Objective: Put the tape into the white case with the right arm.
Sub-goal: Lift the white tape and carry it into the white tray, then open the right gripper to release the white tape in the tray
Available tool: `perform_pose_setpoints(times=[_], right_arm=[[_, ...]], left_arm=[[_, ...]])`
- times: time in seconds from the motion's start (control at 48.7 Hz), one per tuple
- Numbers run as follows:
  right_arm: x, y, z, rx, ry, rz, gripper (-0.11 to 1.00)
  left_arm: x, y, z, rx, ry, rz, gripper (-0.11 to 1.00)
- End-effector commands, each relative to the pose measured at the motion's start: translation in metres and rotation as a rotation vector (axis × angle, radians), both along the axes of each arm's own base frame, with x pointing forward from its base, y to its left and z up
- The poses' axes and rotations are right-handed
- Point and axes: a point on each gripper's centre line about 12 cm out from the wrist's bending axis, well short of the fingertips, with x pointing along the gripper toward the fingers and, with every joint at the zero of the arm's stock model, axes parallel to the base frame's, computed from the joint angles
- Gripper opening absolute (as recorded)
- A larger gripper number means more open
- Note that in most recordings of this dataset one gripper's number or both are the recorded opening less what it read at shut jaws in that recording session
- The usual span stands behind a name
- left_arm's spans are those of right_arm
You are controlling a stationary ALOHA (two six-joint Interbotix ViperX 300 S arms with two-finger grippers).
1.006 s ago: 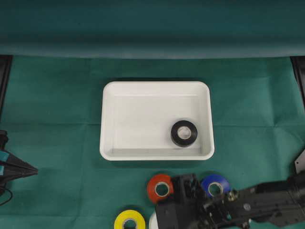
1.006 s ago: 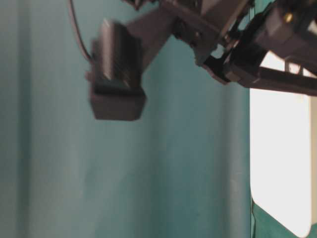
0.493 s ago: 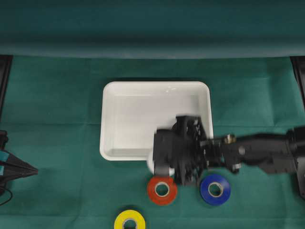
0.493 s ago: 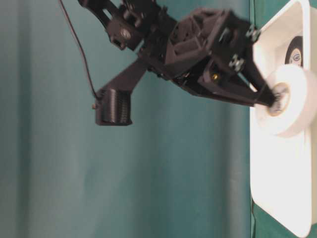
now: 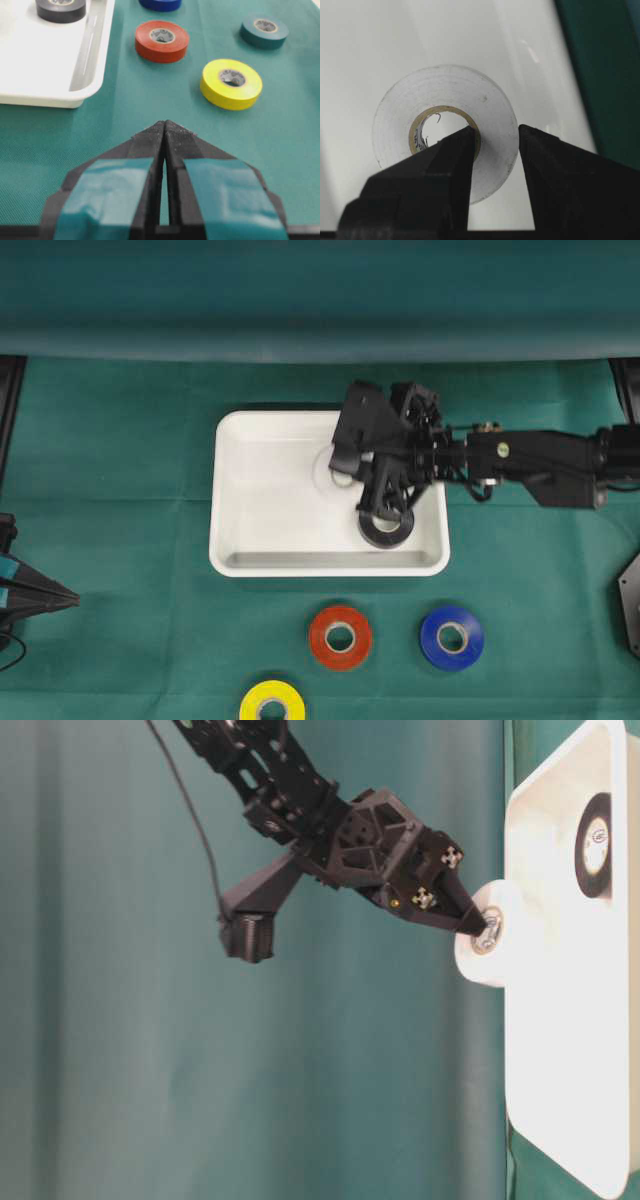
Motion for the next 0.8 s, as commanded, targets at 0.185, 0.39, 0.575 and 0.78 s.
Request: perform_pose_setpoints(times=[0.185,0.39,0.575,0.78], right_arm=[[0.004,-0.03,0.009,-0.024,-0.083,-0.021,0.01],[0.003,-0.031,0.006,-0.036,-0.069,-0.011,0.01],[0.004,-0.03,0.002,-0.032,-0.074,-0.002,0.01],[0.004,-0.028,0.001,-0.03,-0.09,0.014,0.01]], left_arm=[[0.002,0.0,0.005,-0.002,-0.006,0.002,0.0],[0.002,0.0,0.005,-0.002,-0.008,0.002,0.0],[0.002,0.0,0.005,-0.002,-0.006,0.002,0.0],[0.002,0.0,0.005,-0.002,-0.008,0.002,0.0]])
